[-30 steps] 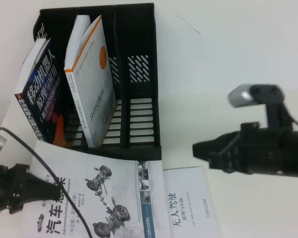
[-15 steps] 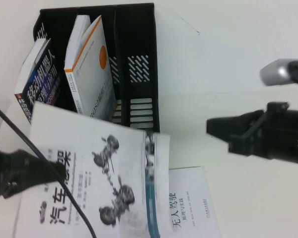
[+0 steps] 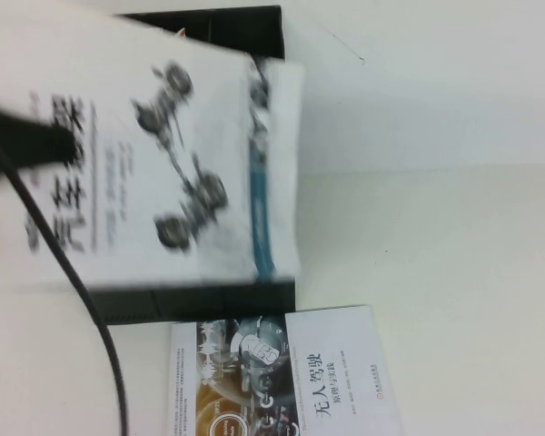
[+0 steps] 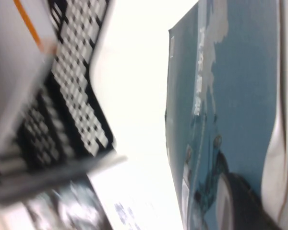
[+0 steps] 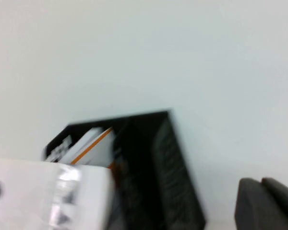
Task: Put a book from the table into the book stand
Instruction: Place the book on the book shelf
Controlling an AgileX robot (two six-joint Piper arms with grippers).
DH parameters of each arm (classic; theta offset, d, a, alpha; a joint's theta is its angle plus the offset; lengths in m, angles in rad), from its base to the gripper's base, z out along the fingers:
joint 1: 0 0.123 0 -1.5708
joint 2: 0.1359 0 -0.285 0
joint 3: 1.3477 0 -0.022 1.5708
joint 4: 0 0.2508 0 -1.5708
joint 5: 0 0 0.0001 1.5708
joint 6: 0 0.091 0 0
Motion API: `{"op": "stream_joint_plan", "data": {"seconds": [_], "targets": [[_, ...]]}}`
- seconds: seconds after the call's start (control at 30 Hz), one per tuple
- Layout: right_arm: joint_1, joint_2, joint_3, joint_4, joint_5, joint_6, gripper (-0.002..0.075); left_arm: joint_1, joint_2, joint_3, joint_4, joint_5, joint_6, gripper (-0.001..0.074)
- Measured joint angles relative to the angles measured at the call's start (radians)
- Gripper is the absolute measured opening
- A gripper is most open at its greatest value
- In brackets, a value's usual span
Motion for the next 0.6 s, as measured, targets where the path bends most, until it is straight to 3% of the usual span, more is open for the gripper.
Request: {"op": "stream_joint_plan", "data": {"seconds": [0.23, 0.4, 0.6], "targets": [[-0.094, -0.015, 0.000, 0.000, 0.061, 0.010, -0.0001, -0.030, 0.166, -0.236, 0.069, -0.090, -0.085, 0.0122], [-0.097, -0.015, 0.000, 0.000, 0.082, 0.010, -0.0001, -0.133, 0.271, -0.373, 0.126, -0.192, -0.144, 0.0122], [-0.097, -0.015, 0.000, -0.022, 0.117, 0.023, -0.0001, -0.234, 0.379, -0.454, 0.197, -0.197, -0.202, 0.0121]]}}
